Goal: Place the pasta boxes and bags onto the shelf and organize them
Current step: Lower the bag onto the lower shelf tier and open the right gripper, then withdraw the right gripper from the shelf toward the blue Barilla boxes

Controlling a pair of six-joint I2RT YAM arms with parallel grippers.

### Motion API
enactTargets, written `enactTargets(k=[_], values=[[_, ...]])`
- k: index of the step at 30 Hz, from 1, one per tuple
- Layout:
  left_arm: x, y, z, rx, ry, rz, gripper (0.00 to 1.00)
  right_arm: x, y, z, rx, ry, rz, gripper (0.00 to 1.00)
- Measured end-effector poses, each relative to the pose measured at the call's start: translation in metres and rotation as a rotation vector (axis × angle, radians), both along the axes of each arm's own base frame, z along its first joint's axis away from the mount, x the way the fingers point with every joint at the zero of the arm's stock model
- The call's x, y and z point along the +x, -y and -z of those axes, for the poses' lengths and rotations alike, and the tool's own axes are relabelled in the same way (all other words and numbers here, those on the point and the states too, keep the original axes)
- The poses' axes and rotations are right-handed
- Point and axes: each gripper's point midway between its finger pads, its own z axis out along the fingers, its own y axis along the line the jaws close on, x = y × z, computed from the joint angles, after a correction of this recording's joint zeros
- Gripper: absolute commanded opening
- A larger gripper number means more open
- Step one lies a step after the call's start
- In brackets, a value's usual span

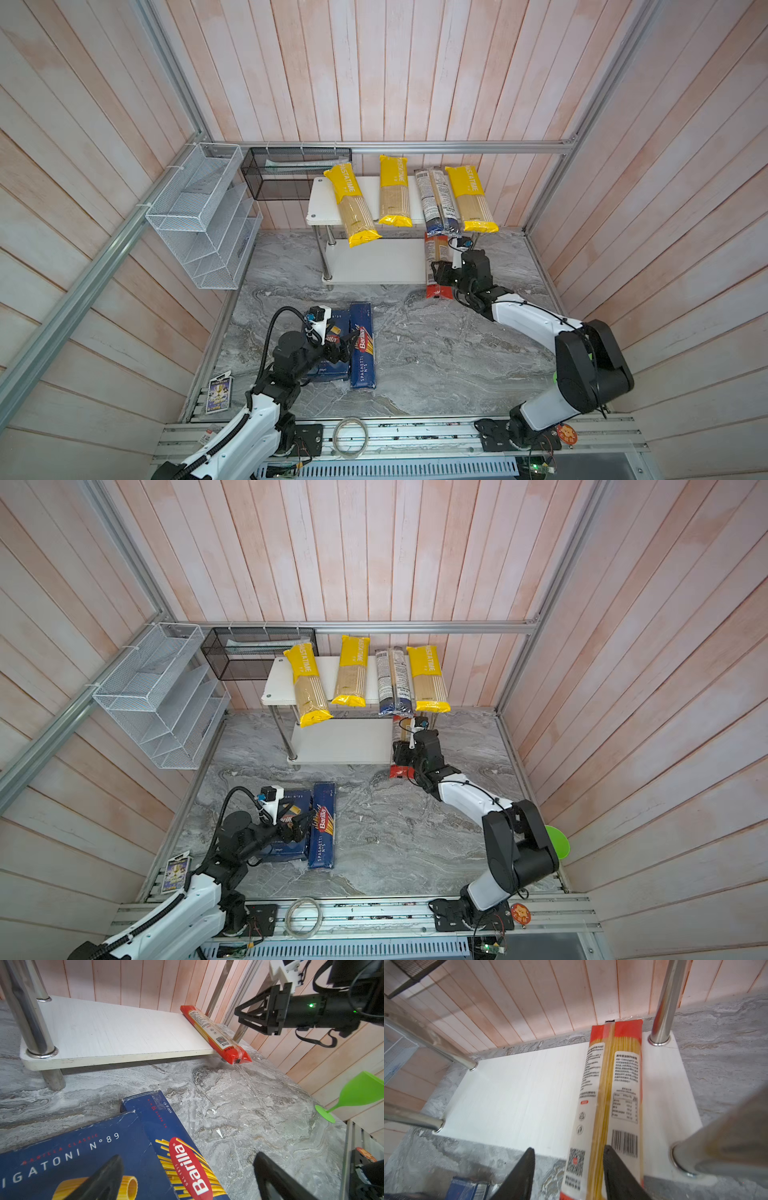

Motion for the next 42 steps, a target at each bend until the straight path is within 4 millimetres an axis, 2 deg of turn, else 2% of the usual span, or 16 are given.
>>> enactTargets(k=[6, 12, 19, 29, 34, 42], values=[[0.0, 0.0, 0.0, 0.0, 0.0, 0.0, 1.0, -0.056, -0.009, -0.006, 0.044, 0.015, -0.079, 0.52], [0.0, 0.0, 0.0, 0.0, 0.0, 0.0, 1.0, -0.079, -0.012, 0.025, 0.071, -0.075, -0.131, 0.52], [0.0, 0.0, 0.0, 0.0, 0.0, 0.0, 1.0, -0.096, -0.02, 0.054, 0.083, -0.151, -0.18, 0.52], [0.0, 0.0, 0.0, 0.0, 0.0, -0.001, 0.99, -0.087, -0.026, 0.093, 0.044, -0.243, -0.182, 0.53], [0.0, -0.001, 0.0, 0.001, 0.001, -0.004, 1.0, -0.074, -0.028, 0.087, 0.04, -0.224, -0.169, 0.53], [0.0, -0.001, 0.0, 0.001, 0.002, -0.005, 0.99, -0.054, 0.001, 0.084, 0.051, -0.218, -0.085, 0.53]])
